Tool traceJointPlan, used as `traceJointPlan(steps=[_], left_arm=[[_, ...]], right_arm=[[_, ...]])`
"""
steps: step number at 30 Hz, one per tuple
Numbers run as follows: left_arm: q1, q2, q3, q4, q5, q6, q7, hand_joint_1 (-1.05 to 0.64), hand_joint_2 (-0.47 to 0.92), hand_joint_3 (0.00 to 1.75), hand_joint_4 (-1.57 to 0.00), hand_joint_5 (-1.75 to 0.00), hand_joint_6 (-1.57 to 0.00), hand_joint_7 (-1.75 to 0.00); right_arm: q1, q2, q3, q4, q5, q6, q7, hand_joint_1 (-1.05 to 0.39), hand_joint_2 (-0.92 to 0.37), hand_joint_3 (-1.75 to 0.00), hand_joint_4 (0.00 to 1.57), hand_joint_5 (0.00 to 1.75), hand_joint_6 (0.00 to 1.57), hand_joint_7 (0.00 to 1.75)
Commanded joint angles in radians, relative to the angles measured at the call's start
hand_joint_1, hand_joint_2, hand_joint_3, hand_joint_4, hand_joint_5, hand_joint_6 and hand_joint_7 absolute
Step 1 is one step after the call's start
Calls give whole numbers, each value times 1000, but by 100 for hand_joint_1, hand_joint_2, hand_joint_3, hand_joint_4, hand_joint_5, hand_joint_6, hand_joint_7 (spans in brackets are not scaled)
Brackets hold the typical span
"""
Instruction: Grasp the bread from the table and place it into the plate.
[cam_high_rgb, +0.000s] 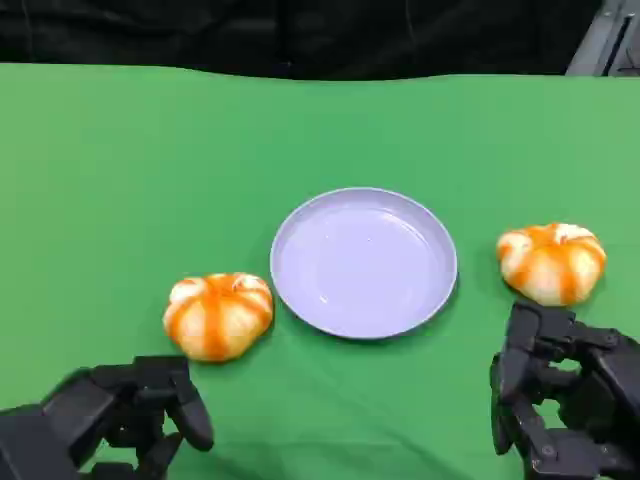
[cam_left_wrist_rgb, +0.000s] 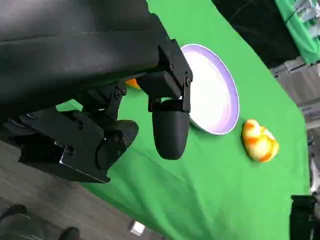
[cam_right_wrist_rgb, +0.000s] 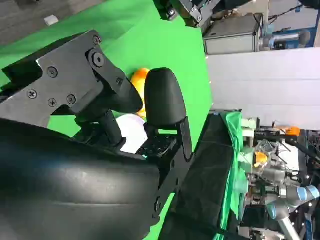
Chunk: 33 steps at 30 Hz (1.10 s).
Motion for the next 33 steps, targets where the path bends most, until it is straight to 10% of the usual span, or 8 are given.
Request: traceJointPlan(steps=[1,28,32,33], left_arm=[[7,18,0,12,6,-16,-8,14,72,95,-74,-160,-77,-126],[8,24,-2,10,14,-20,-10,14,72,94,-74,-159,-79,-124],[8,31,-4,9,95,-94,40,15,71,91,-75,-147,-80,-110],[6,27,-5,17,194,-171,113,-2,79,61,-57,-110,-69,-79]], right_arm=[[-1,-8,-7,-2,9,-9,-1,-3,-55,-131,87,175,69,168],[-1,-7,-7,-4,8,-9,-2,-4,-55,-131,86,175,69,167],[-1,-6,-4,-9,7,-4,-5,-3,-54,-131,86,175,69,167],[-2,-7,-1,-8,4,-2,-6,-3,-54,-131,86,175,69,167]])
